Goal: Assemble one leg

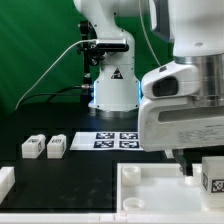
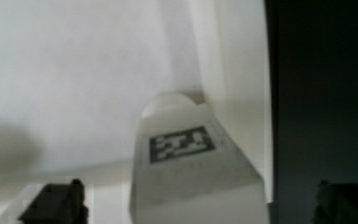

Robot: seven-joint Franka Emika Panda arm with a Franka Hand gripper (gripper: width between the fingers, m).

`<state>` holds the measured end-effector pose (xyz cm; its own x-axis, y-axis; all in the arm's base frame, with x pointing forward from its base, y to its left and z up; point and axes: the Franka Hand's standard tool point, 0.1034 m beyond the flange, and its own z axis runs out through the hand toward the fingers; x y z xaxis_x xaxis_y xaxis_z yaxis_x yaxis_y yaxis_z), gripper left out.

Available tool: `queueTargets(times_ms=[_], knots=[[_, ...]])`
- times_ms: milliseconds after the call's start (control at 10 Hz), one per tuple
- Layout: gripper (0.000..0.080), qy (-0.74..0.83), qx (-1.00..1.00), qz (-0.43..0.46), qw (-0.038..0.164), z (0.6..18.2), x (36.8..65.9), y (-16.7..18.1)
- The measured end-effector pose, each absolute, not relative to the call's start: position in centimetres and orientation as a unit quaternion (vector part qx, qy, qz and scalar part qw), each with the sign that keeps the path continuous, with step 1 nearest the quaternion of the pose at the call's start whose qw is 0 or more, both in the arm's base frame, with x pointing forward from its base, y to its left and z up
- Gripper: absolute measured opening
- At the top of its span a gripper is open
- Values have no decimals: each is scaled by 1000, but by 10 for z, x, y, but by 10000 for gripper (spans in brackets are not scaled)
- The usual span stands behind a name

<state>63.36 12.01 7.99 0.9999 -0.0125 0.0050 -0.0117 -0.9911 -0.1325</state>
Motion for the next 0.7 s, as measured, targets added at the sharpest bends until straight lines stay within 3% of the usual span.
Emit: queueTargets(times_ms=[100, 200, 300, 400, 700], knots=[[649, 46, -997, 1, 69, 79, 633, 121], [563, 44, -997, 1, 69, 79, 633, 120], [563, 117, -990, 7, 74, 79, 633, 123], [373, 158, -985, 10, 75, 79, 633, 123], [311, 380, -920, 26, 91, 81, 636, 118]])
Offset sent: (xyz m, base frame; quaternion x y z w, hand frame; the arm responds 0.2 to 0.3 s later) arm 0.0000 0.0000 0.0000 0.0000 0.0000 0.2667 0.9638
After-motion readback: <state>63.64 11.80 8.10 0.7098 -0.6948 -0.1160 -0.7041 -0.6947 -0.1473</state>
